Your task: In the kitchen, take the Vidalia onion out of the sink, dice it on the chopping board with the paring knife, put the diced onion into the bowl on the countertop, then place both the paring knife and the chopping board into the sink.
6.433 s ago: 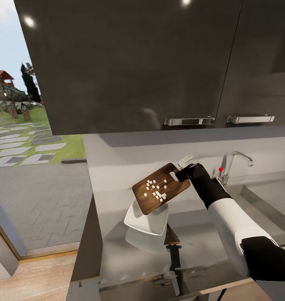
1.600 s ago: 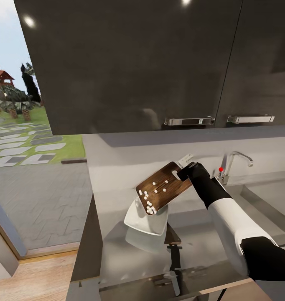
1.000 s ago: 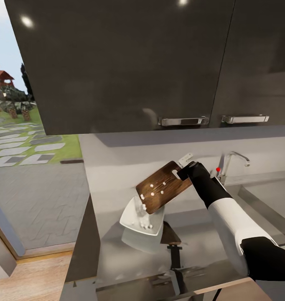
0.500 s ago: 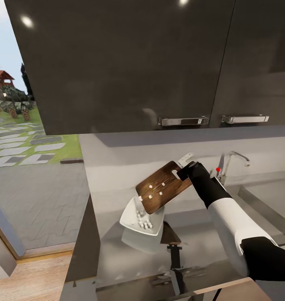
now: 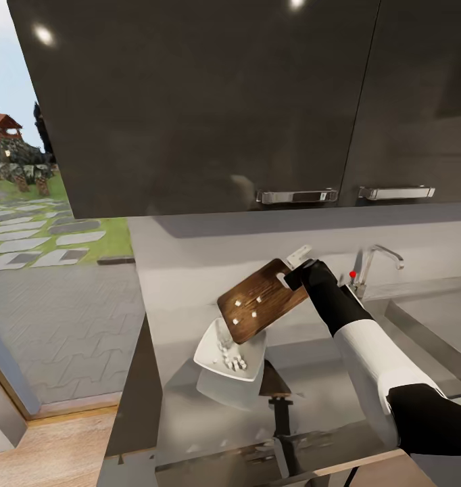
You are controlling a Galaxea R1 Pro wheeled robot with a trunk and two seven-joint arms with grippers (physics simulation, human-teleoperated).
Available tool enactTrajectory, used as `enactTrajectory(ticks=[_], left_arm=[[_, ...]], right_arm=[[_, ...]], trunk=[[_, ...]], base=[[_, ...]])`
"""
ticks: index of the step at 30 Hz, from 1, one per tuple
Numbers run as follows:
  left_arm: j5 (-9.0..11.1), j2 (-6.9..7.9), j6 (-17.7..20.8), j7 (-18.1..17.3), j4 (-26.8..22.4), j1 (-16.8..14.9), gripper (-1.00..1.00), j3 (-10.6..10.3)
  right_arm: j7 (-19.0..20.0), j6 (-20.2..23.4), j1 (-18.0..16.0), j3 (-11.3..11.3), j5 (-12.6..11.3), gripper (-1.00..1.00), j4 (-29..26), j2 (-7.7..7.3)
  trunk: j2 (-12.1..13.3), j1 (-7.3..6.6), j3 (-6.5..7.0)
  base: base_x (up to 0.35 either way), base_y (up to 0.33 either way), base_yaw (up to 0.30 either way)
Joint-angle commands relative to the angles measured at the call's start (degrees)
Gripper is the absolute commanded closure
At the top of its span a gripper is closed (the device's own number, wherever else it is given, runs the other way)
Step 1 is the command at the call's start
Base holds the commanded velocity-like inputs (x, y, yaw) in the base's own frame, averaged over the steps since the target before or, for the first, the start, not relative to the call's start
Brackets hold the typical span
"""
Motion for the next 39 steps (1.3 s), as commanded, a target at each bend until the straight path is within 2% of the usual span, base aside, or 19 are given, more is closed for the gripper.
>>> enactTrajectory(ticks=[1, 8, 11, 13, 17, 39], left_arm=[[0.3, -0.03, -0.3, 0.0, 0.2, -0.1, -1.00, -0.5], [0.3, -0.01, -0.3, 0.0, 0.2, -0.1, -1.00, -0.5], [0.3, -0.03, -0.3, 0.0, 0.2, -0.1, -1.00, -0.5], [0.3, -0.04, -0.3, 0.0, 0.2, -0.1, -1.00, -0.5], [0.3, -0.03, -0.3, 0.0, 0.2, -0.1, -1.00, -0.5], [0.3, -0.03, -0.3, 0.0, 0.2, -0.1, -1.00, -0.5]], right_arm=[[0.4, 0.4, 0.0, 0.1, 0.6, 1.00, -0.1, 0.00], [0.4, 1.2, 0.0, 0.1, 1.0, 1.00, -1.0, 0.08], [0.5, 1.2, 0.0, 0.1, 3.9, 1.00, -1.1, 0.26], [0.5, 1.2, 0.0, 0.1, 6.0, 1.00, -1.2, 0.94], [0.5, 1.2, 0.0, 0.0, 7.7, 1.00, -1.3, 1.70], [1.2, 1.1, 0.0, -0.3, 7.6, 1.00, -1.6, 1.68]], trunk=[[-0.1, 0.03, -0.09], [-0.1, 0.03, -0.09], [-0.1, 0.03, -0.09], [-0.1, 0.03, -0.09], [-0.1, 0.03, -0.09], [-0.1, 0.03, -0.09]], base=[[0.000, 0.000, 0.000], [0.000, 0.000, 0.000], [0.000, 0.000, 0.000], [0.000, 0.000, 0.000], [0.000, 0.000, 0.000], [0.000, 0.000, 0.000]])
